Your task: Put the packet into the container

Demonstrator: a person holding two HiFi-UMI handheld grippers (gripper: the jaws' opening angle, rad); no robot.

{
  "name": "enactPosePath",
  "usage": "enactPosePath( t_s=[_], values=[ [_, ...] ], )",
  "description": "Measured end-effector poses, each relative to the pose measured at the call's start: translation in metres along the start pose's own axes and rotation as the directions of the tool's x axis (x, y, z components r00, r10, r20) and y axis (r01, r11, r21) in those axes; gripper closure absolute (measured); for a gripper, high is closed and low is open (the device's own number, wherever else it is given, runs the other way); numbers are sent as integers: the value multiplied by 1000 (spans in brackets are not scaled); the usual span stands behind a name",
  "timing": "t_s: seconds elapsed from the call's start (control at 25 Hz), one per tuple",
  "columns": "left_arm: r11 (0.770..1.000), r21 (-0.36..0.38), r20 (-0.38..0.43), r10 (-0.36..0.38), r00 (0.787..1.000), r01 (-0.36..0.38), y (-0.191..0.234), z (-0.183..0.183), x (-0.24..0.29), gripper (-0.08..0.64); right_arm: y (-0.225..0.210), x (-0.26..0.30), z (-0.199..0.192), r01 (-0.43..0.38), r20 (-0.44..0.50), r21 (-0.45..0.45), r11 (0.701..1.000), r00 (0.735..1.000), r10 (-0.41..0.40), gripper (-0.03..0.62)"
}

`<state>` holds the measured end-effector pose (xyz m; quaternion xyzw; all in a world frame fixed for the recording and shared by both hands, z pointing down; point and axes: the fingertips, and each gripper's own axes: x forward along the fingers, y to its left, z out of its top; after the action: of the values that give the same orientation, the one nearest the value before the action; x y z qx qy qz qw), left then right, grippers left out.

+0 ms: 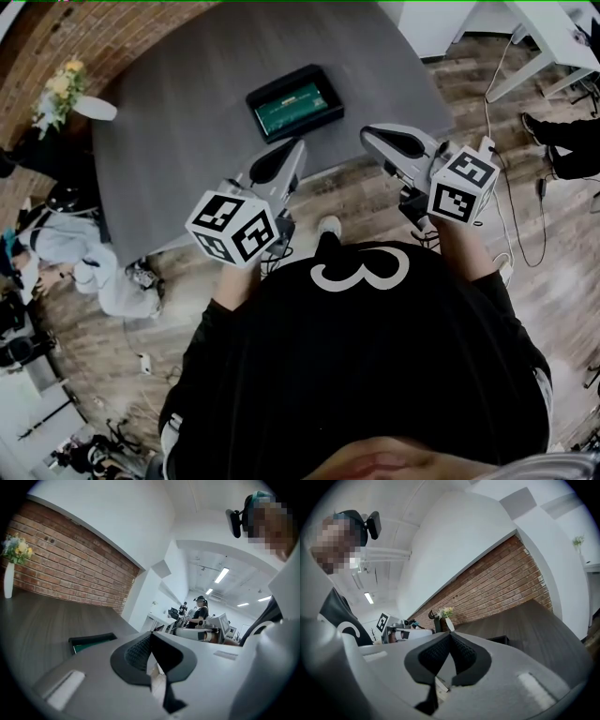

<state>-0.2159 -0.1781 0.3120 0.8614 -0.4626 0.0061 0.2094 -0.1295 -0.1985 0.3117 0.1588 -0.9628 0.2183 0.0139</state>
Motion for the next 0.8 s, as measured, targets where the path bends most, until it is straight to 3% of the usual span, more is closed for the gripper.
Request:
enactPosePath(
  t_s=[0.8],
  values=[
    [1000, 12, -40, -26, 999, 26, -4, -2, 8, 549, 1, 3, 3, 1, -15, 4, 1000, 1000, 0, 591]
  ],
)
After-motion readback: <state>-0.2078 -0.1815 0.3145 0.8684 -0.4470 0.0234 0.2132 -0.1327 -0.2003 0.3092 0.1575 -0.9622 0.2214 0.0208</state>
